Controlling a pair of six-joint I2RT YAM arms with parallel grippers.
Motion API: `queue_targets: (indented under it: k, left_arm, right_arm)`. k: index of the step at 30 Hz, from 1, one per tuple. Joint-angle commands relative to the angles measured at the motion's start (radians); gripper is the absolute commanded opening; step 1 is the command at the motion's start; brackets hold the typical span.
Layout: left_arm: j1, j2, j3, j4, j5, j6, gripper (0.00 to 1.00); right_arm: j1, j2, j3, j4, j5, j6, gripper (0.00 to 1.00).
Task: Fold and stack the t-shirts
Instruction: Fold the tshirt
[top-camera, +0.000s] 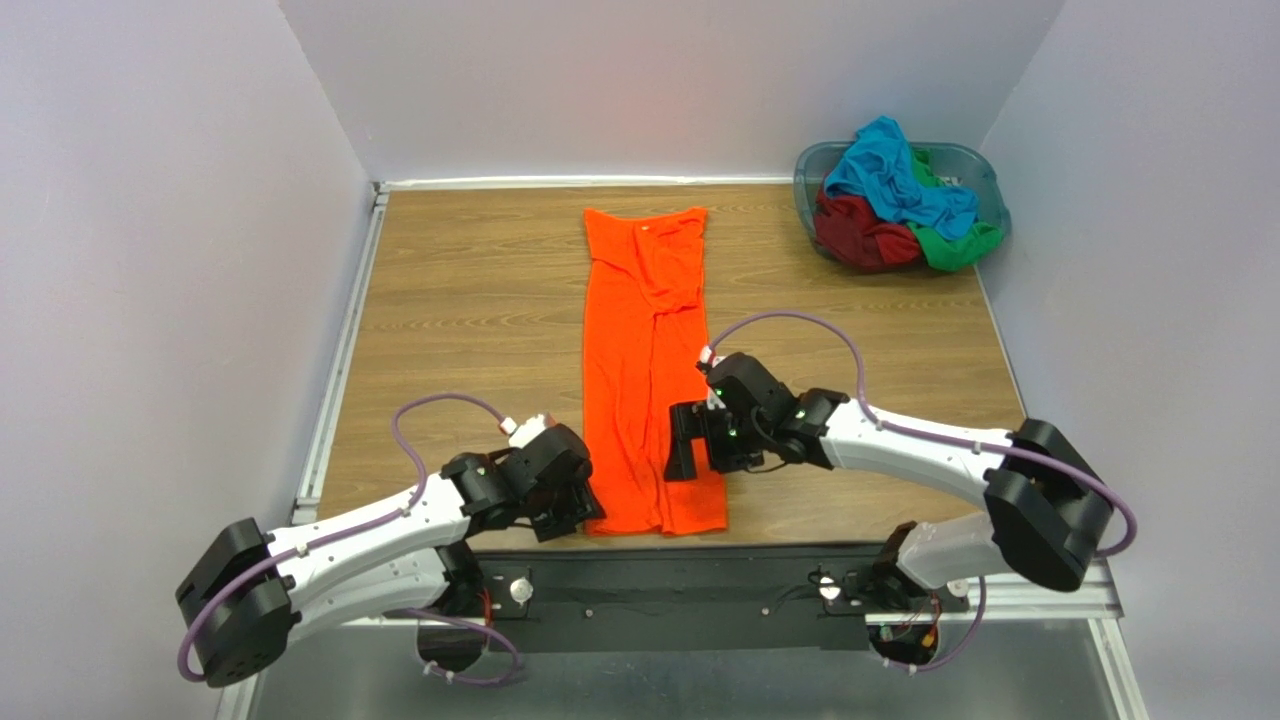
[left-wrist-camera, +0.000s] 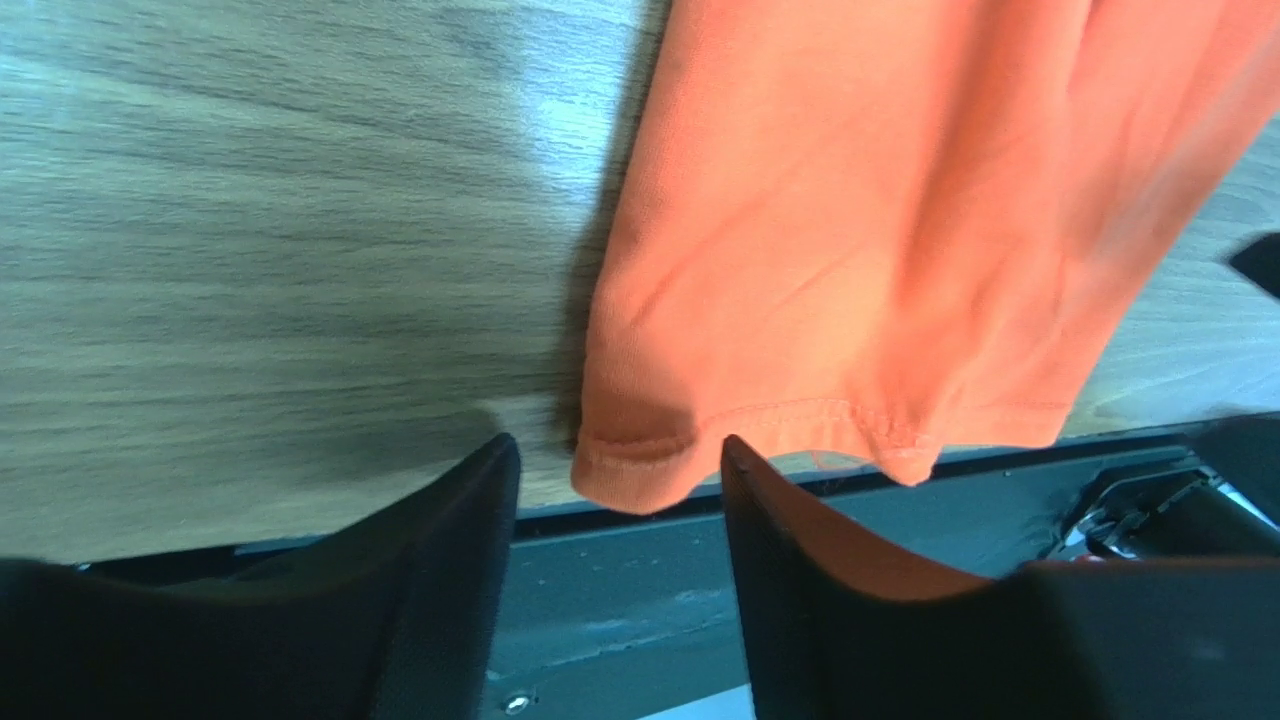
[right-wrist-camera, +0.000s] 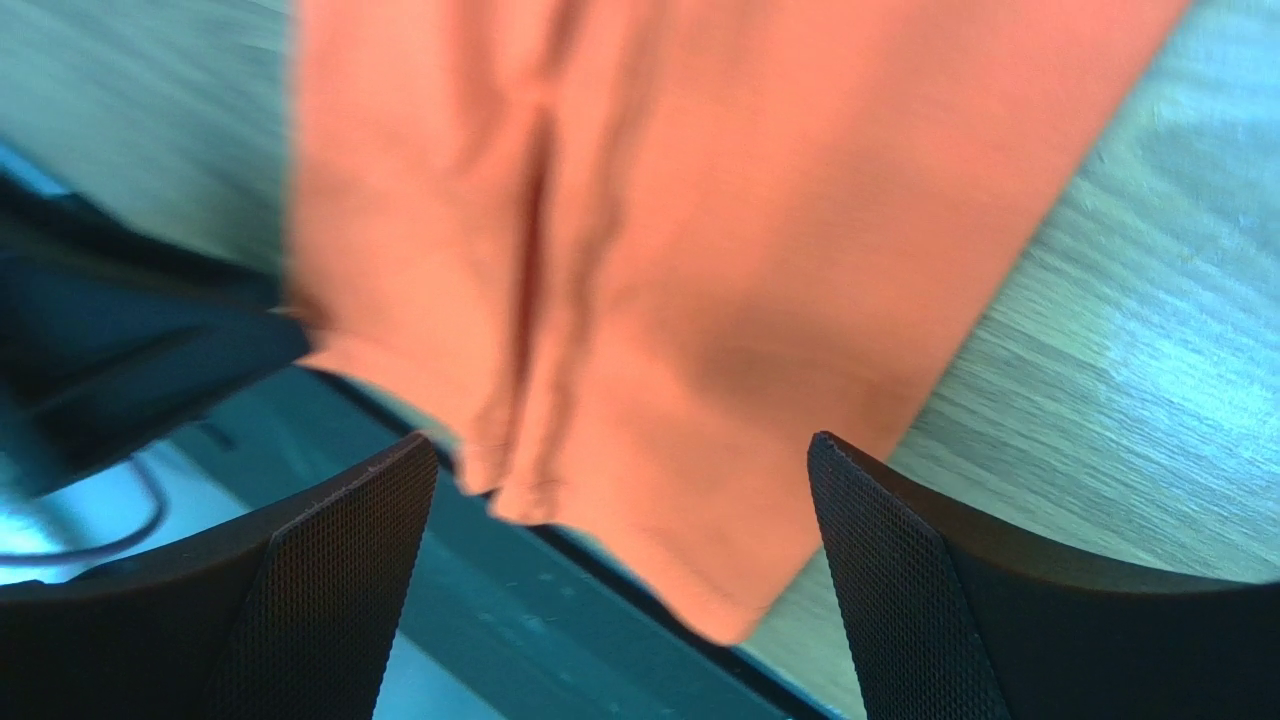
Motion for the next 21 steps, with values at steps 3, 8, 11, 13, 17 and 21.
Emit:
queue_targets:
  k: [3,8,11,13,17,21]
  left_arm:
    - [-0.006,0.021,-0.046,0.103,0.052,0.012,0.39]
    - [-0.006,0.026,-0.066,0.108,0.085,0.014,0.13]
    - [-0.006,0.018,-0.074,0.108,0.088,0.012,0.00]
    - [-0.006,0.015,-0.078,0.110,0.094,0.011,0.00]
    - [-0.006,0.005,-0.083,0.107,0.111,0.015,0.00]
    - [-0.006,-0.012,-0.098,0.104,0.112,0.000,0.00]
  right_arm:
    - [-0.005,-0.071,0.028,-0.039,0.003,-0.006,1.00]
    - [-0.005,-0.108,0.016,-0.085,0.059,0.020,1.00]
    - [-0.003,-0.127,0.008,-0.128,0.073,0.021,1.00]
    - [-0.005,-0.137,-0.001,-0.162,0.058,0.010,1.00]
    - [0.006,-0.151,-0.033,-0.209,-0.023,0.002,1.00]
    - [0.049,-0.141,-0.070,-0.261,-0.037,0.014,1.00]
